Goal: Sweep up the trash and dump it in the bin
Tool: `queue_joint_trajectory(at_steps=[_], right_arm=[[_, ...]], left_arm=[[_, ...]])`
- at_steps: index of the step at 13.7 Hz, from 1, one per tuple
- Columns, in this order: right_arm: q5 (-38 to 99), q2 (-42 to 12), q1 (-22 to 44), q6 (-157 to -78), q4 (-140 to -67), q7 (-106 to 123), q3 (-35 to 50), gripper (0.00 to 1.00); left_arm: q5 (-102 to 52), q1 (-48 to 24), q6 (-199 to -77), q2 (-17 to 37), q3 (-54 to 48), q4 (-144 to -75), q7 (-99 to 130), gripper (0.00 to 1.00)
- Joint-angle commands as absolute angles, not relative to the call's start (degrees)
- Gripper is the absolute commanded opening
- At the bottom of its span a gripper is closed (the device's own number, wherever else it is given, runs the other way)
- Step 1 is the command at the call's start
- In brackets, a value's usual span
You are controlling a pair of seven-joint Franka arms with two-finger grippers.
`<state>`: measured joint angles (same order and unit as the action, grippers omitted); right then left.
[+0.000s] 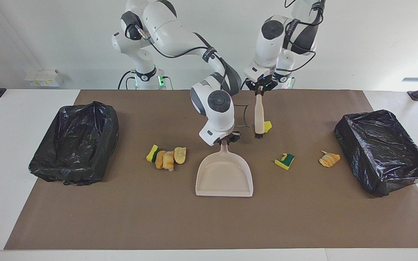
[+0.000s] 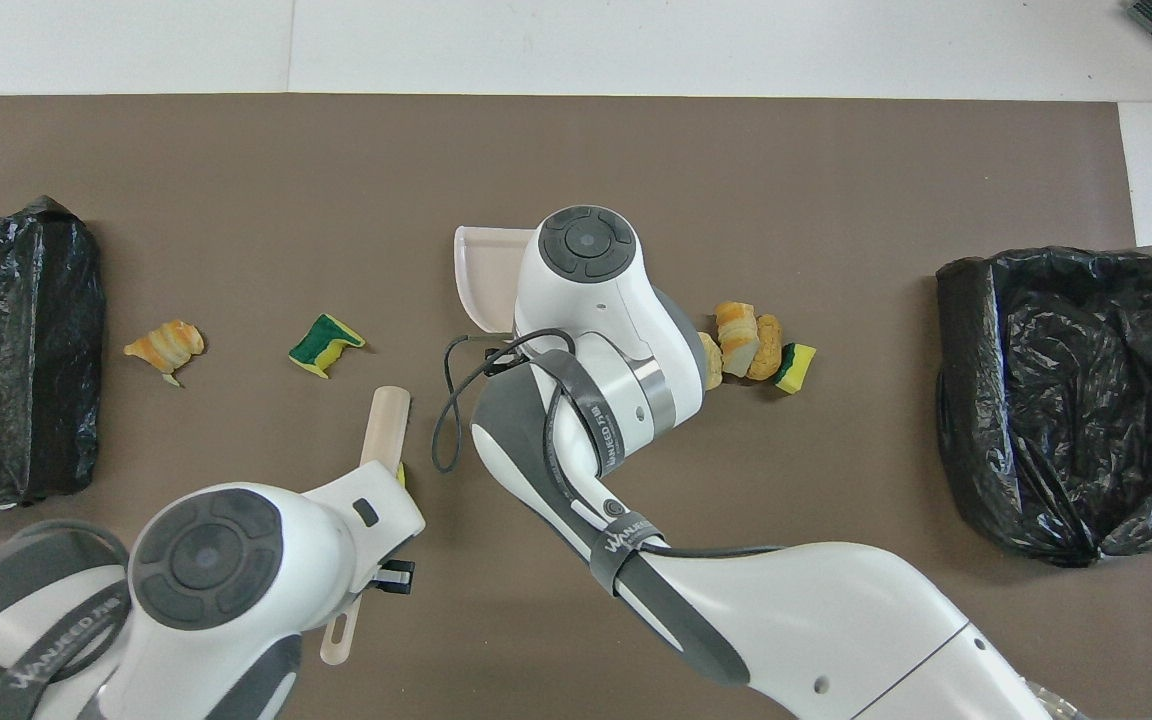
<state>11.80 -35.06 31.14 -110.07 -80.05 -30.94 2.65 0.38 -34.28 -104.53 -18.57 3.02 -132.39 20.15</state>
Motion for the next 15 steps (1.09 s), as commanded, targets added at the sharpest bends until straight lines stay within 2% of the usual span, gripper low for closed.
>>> queue_joint_trajectory(at_steps=[1, 5, 8, 12, 15], right_arm=[[13.6, -31.6, 29.3, -110.3, -81.7, -26.0, 3.3, 0.00], [12.4, -25.0, 29.0, -109.0, -84.4, -16.3, 3.2, 0.00], [10.7, -18.4, 26.8, -104.4, -89.3, -4.7, 3.0, 0.00], [4.3, -15.1, 23.9, -96.7, -90.0, 13.3, 3.1, 0.00], [1.1, -13.7, 22.0, -97.4, -93.4, 32.9, 3.1, 0.00]], left_arm=[[0.9, -26.4, -103.4, -19.9, 2.3, -132.3, 10.7, 0.00], [2.0, -12.7, -105.5, -17.9, 2.3, -131.2, -6.1, 0.00], [6.4, -6.4, -110.2, -14.3, 2.3, -127.5, -8.8, 0.00], [13.4, 0.6, -115.3, -2.6, 2.3, -116.4, -12.6, 0.00], [13.9, 6.4, -124.6, 4.8, 2.3, -115.4, -21.2, 0.00]])
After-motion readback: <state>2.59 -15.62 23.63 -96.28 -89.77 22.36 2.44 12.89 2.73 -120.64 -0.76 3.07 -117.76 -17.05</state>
